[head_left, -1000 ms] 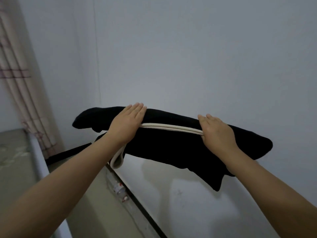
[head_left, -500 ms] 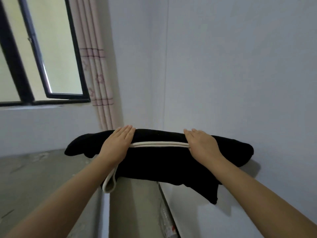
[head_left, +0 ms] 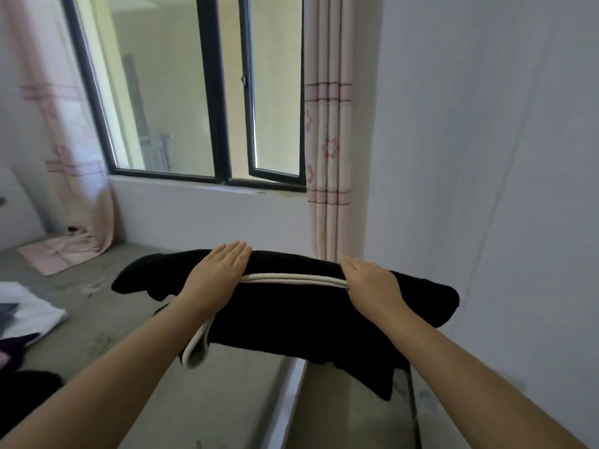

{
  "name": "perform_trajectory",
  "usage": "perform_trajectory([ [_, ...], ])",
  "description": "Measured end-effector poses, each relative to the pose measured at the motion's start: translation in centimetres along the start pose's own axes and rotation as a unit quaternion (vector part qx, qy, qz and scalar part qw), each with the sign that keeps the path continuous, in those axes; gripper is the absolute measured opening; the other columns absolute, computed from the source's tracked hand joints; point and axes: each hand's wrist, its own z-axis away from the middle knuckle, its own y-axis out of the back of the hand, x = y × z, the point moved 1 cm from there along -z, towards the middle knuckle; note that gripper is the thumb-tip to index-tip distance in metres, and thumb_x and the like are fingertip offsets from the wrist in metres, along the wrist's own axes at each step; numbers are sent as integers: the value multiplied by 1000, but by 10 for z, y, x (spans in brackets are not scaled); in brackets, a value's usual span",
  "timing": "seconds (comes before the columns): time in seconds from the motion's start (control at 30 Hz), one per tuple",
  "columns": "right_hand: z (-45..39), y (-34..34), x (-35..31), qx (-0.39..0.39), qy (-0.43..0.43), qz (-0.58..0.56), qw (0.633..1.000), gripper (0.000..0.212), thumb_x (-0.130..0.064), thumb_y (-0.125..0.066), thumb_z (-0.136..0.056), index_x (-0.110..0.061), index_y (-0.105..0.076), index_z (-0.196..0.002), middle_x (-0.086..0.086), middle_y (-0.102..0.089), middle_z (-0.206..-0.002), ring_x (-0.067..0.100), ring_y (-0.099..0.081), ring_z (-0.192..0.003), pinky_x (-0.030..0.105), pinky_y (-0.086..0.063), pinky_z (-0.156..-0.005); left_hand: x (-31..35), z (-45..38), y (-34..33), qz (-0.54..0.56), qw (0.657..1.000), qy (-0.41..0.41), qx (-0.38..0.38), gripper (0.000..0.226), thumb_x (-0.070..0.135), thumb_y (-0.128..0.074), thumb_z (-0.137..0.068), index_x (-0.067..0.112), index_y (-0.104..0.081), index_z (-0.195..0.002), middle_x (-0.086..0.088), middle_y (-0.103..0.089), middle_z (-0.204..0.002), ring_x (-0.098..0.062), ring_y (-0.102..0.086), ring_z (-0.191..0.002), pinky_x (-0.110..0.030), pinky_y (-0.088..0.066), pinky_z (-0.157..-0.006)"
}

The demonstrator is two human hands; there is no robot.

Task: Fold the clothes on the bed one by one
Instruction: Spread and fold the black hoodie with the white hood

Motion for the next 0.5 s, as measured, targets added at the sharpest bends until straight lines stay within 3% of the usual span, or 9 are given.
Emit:
perform_trajectory([
  [0.03,-21,-18,0,-17,-1,-33,999,40,-3,-67,-72,3,-60,-111,13,-67,-89,25,-65,-76,26,-43,-55,-11,-13,-12,-10,1000,14,-5,58,7,-25,-96,8,4,-146,-8,1,-156,-17,-1,-144,-26,7,-115],
  [0.1,-67,-57,-1,-3,23,-56,998,45,-6,-43,-90,-4,-39,-135,12,-60,-113,27,-59,-98,30,-38,-64,-33,-40,-37,-21,999,36,-11,57,8,-24,-97,9,4,-146,-8,1,-156,-17,-1,-144,-26,7,-114],
  [0.23,-157,-106,1,8,39,-72,997,50,-8,-37,-93,-8,-28,-142,7,-55,-124,24,-55,-106,31,-41,-69,-76,-101,-79,-25,998,63,-17,58,9,-24,-96,9,5,-146,-7,0,-156,-16,-1,-144,-25,9,-113],
  [0.3,-194,-122,6,39,47,-64,996,49,-4,-51,-86,0,-41,-135,14,-62,-114,26,-61,-97,30,-45,-66,-91,-134,-100,-29,997,66,-20,59,8,-25,-96,9,6,-146,-7,2,-156,-16,0,-144,-24,11,-112],
  [0.4,-236,-148,17,103,85,-21,991,54,-4,-88,-39,1,-72,-91,9,-72,-74,20,-68,-59,22,-47,-43,-103,-178,-134,-15,997,64,-28,59,7,-26,-96,9,6,-146,-7,2,-156,-16,1,-144,-24,13,-110],
  [0.5,-269,-190,28,107,90,-6,990,57,-9,-90,-25,-3,-75,-79,5,-72,-68,16,-67,-53,19,-46,-39,-105,-215,-173,-2,997,66,-48,59,8,-26,-97,9,5,-146,-7,1,-156,-16,0,-144,-24,13,-110],
])
